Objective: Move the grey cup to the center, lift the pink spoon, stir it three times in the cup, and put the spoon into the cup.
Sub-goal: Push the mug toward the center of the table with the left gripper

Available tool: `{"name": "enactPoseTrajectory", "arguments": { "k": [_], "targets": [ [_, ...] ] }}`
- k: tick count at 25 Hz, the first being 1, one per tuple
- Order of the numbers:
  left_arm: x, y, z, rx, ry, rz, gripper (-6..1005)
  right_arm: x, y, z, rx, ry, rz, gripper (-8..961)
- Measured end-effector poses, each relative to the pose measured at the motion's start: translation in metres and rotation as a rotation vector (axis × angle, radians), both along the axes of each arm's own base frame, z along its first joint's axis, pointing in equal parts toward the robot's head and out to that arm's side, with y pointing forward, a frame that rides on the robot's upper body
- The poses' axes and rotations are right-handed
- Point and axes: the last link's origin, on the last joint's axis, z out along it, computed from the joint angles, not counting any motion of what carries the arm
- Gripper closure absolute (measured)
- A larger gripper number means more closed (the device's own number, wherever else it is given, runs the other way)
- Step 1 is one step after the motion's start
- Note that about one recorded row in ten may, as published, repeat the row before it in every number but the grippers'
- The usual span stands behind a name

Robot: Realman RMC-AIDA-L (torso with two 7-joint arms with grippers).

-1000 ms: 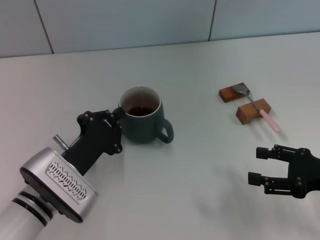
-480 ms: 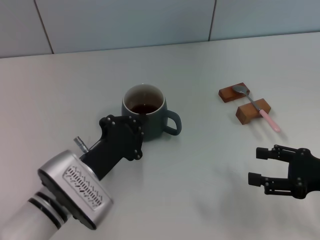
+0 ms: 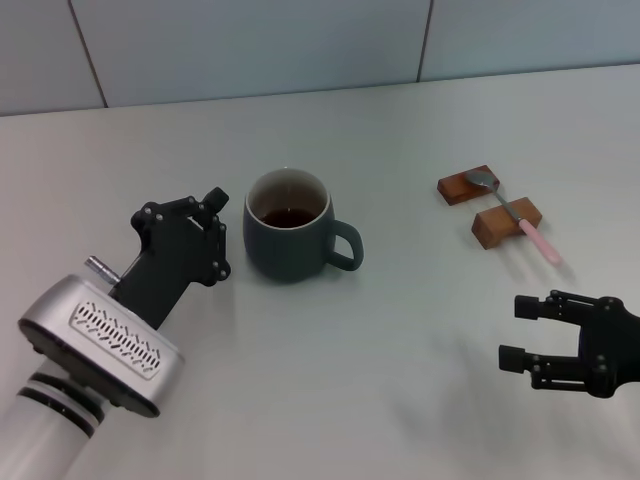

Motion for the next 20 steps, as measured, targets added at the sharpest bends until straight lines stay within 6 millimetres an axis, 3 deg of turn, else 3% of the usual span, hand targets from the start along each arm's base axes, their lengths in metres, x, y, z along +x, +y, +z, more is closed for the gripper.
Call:
{"name": "enactPoseTrajectory", "arguments": {
  "k": [14, 20],
  "targets": [
    [0.016, 0.004, -0.022, -0.127, 0.074, -0.054, 1000, 0.001, 0.000, 0.001, 0.002, -0.003, -0.004, 130],
    [0.021, -0.002, -0.012, -0.085, -0.066, -0.038, 1000, 0.003, -0.002, 0.002, 0.010, 0.000, -0.013, 130]
  ]
}}
